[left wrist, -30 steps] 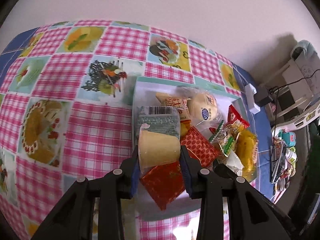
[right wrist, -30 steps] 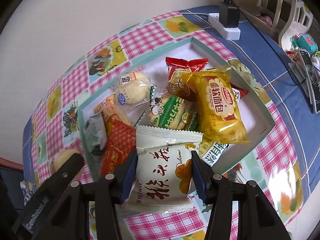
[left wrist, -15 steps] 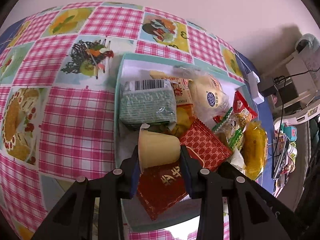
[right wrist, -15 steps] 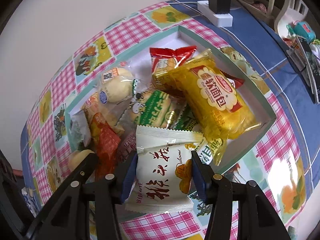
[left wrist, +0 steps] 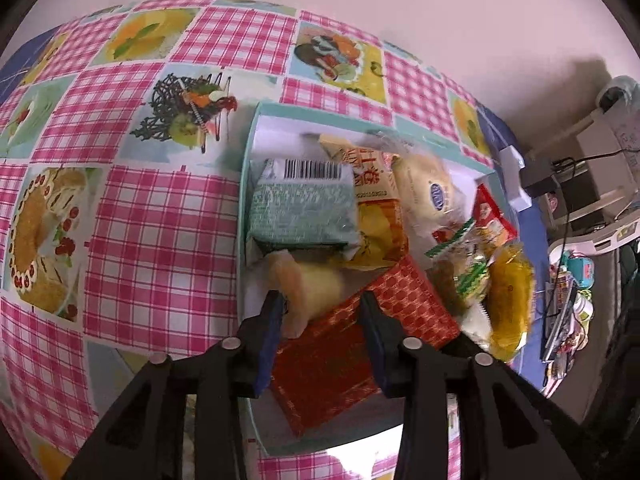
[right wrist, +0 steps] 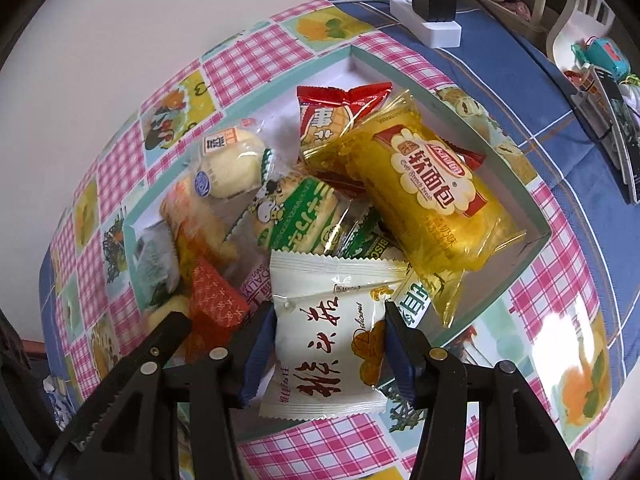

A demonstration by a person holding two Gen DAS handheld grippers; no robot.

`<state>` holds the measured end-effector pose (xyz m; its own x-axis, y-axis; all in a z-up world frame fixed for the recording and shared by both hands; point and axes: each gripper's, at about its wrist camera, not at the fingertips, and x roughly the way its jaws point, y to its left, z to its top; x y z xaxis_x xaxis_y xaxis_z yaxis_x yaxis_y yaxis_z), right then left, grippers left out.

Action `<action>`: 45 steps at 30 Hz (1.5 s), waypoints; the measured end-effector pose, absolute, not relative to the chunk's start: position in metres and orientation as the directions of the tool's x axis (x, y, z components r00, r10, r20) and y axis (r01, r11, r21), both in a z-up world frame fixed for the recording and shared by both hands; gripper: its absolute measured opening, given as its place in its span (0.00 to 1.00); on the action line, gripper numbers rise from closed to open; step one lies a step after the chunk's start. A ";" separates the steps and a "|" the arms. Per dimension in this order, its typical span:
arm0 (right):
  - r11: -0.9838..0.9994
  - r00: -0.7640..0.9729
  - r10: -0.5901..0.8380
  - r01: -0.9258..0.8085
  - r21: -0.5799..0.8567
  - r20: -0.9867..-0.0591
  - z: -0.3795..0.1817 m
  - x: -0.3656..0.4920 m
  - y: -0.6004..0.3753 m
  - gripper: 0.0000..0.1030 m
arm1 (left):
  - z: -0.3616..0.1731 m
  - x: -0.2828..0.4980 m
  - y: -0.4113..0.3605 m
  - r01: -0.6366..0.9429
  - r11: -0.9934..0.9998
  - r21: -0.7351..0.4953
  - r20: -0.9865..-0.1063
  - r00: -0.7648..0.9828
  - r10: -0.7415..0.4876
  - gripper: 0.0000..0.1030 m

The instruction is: Organize snacks

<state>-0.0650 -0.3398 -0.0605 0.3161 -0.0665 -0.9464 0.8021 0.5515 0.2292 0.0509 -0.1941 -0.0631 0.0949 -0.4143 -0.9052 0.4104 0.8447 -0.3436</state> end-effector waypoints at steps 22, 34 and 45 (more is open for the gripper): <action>0.607 0.343 -0.103 0.765 0.214 -0.934 -0.043 -0.064 -0.332 0.76 | -0.023 0.059 -0.154 0.318 0.947 -0.039 -0.937 0.318 -0.146 0.77; 0.659 0.390 -0.137 0.722 0.210 -0.911 -0.035 -0.057 -0.317 1.00 | -0.033 0.069 -0.136 0.251 0.966 0.065 -0.934 0.355 -0.029 0.96; 0.703 0.384 -0.184 0.694 0.151 -0.905 -0.031 -0.071 -0.278 1.00 | -0.024 0.047 -0.109 0.246 0.953 0.174 -0.913 0.403 0.063 0.96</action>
